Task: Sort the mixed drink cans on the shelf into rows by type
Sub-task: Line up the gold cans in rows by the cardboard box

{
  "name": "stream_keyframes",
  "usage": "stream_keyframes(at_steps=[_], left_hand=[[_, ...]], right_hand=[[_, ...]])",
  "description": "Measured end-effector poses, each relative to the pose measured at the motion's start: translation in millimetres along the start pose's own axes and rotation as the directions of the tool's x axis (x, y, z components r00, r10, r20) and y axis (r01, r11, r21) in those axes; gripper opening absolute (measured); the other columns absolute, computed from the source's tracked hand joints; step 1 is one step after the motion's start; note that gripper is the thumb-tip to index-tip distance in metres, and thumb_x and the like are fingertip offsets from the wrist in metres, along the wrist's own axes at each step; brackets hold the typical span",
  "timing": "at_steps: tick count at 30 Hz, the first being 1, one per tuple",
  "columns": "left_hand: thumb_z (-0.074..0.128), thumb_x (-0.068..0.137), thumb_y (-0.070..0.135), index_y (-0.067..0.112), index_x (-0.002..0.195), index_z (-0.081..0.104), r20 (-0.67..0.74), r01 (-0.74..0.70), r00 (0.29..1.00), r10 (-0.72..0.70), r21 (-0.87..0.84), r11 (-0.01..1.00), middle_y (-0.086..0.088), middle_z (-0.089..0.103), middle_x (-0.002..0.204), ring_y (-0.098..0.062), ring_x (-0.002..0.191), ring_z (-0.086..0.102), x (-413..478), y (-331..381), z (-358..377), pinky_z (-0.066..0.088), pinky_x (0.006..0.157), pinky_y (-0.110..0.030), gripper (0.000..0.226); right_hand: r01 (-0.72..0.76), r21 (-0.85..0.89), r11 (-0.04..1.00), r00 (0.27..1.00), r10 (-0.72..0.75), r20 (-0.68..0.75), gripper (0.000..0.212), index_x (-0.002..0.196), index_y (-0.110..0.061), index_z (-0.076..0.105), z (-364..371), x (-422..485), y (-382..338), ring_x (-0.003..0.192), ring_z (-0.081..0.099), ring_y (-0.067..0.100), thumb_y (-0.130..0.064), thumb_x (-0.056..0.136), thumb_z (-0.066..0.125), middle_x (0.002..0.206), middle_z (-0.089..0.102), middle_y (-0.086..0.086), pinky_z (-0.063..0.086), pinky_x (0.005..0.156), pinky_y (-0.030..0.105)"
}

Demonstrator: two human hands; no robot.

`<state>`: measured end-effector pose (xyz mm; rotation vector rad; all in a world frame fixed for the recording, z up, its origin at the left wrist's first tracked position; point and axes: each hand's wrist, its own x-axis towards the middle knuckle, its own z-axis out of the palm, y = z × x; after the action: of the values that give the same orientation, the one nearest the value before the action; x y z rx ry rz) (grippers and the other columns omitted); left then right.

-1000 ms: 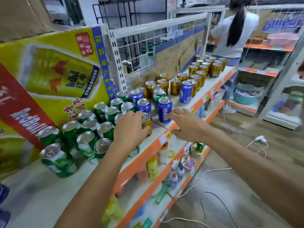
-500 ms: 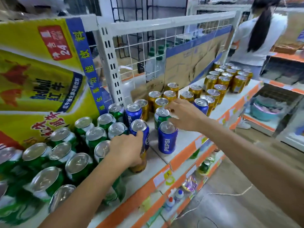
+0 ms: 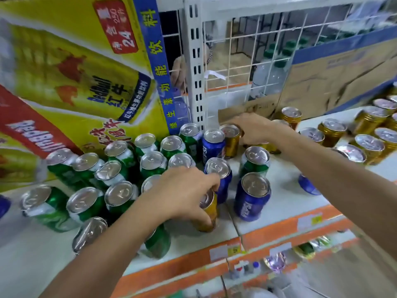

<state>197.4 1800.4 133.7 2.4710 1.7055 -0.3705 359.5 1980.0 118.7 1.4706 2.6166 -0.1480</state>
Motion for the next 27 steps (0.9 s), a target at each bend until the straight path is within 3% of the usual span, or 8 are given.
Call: stream_keyframes(at_steps=[3, 6, 9, 13, 16, 21, 25, 27], left_hand=[[0.068, 0.061, 0.070, 0.042, 0.116, 0.041, -0.015, 0.082, 0.996, -0.082, -0.044, 0.996, 0.010, 0.060, 0.108, -0.018, 0.103, 0.054, -6, 3, -23, 0.048, 0.076, -0.035, 0.067], [0.060, 0.060, 0.078, 0.045, 0.111, 0.048, -0.033, 0.206, 0.977, -0.210, -0.100, 0.973, 0.014, 0.061, 0.102, -0.015, 0.097, 0.055, -1, 14, -54, 0.049, 0.076, -0.034, 0.062], [0.054, 0.064, 0.080, 0.044, 0.104, 0.056, -0.037, 0.344, 0.934, -0.356, -0.180, 0.921, 0.015, 0.059, 0.095, -0.015, 0.091, 0.056, 14, 32, -78, 0.049, 0.075, -0.032, 0.053], [0.049, 0.068, 0.079, 0.045, 0.107, 0.061, -0.128, 0.527, 0.823, -0.553, -0.189, 0.829, 0.011, 0.058, 0.092, -0.017, 0.087, 0.052, 24, 59, -98, 0.046, 0.072, -0.031, 0.053], [0.051, 0.069, 0.078, 0.044, 0.109, 0.061, -0.279, 0.623, 0.703, -0.654, -0.200, 0.756, 0.005, 0.066, 0.105, -0.022, 0.089, 0.054, 27, 79, -98, 0.047, 0.073, -0.032, 0.054], [0.062, 0.075, 0.064, 0.037, 0.122, 0.057, -0.463, 0.585, 0.568, -0.681, -0.355, 0.729, -0.001, 0.067, 0.114, -0.027, 0.106, 0.058, 56, 104, -86, 0.045, 0.081, -0.034, 0.055], [0.069, 0.078, 0.050, 0.027, 0.128, 0.055, -0.533, 0.447, 0.559, -0.635, -0.451, 0.773, -0.004, 0.061, 0.123, -0.026, 0.115, 0.054, 92, 114, -84, 0.045, 0.093, -0.042, 0.057], [0.070, 0.079, 0.045, 0.025, 0.129, 0.054, -0.565, 0.390, 0.564, -0.602, -0.460, 0.798, -0.004, 0.059, 0.126, -0.025, 0.117, 0.052, 112, 119, -87, 0.041, 0.095, -0.039, 0.057]], right_hand=[[0.051, -0.032, 0.998, 0.997, -0.049, 0.065, 0.072, 0.140, -0.021, 0.038, 10, 13, 8, 0.119, 0.051, 0.029, -0.027, 0.076, 0.072, 0.134, 0.052, 0.008, 0.043, 0.087, 0.033], [0.118, -0.011, 0.993, 0.993, -0.118, -0.004, 0.061, 0.132, -0.012, 0.037, 18, 19, 16, 0.114, 0.053, 0.034, -0.023, 0.081, 0.068, 0.128, 0.054, 0.017, 0.043, 0.079, 0.036], [0.176, 0.115, 0.978, 0.984, -0.171, -0.055, 0.056, 0.126, -0.006, 0.036, 25, 24, 24, 0.105, 0.056, 0.039, -0.020, 0.081, 0.066, 0.118, 0.056, 0.022, 0.044, 0.077, 0.039], [0.251, 0.255, 0.934, 0.965, -0.220, -0.144, 0.051, 0.119, -0.005, 0.037, 31, 21, 33, 0.105, 0.055, 0.038, -0.017, 0.080, 0.067, 0.114, 0.055, 0.020, 0.033, 0.070, 0.031], [0.304, 0.353, 0.885, 0.948, -0.243, -0.207, 0.060, 0.125, -0.007, 0.036, 27, 18, 43, 0.109, 0.053, 0.037, -0.014, 0.075, 0.069, 0.120, 0.052, 0.018, 0.039, 0.079, 0.034], [0.382, 0.416, 0.825, 0.902, -0.235, -0.362, 0.075, 0.139, -0.015, 0.033, 2, -1, 74, 0.119, 0.047, 0.032, -0.020, 0.076, 0.073, 0.135, 0.046, 0.013, 0.039, 0.092, 0.035], [0.410, 0.474, 0.779, 0.862, -0.160, -0.482, 0.073, 0.138, -0.018, 0.041, -28, -28, 119, 0.118, 0.050, 0.029, -0.024, 0.075, 0.078, 0.132, 0.051, 0.011, 0.038, 0.092, 0.028], [0.410, 0.500, 0.763, 0.840, -0.103, -0.532, 0.070, 0.135, -0.018, 0.046, -41, -44, 144, 0.118, 0.050, 0.025, -0.023, 0.074, 0.079, 0.129, 0.054, 0.010, 0.036, 0.089, 0.022]])
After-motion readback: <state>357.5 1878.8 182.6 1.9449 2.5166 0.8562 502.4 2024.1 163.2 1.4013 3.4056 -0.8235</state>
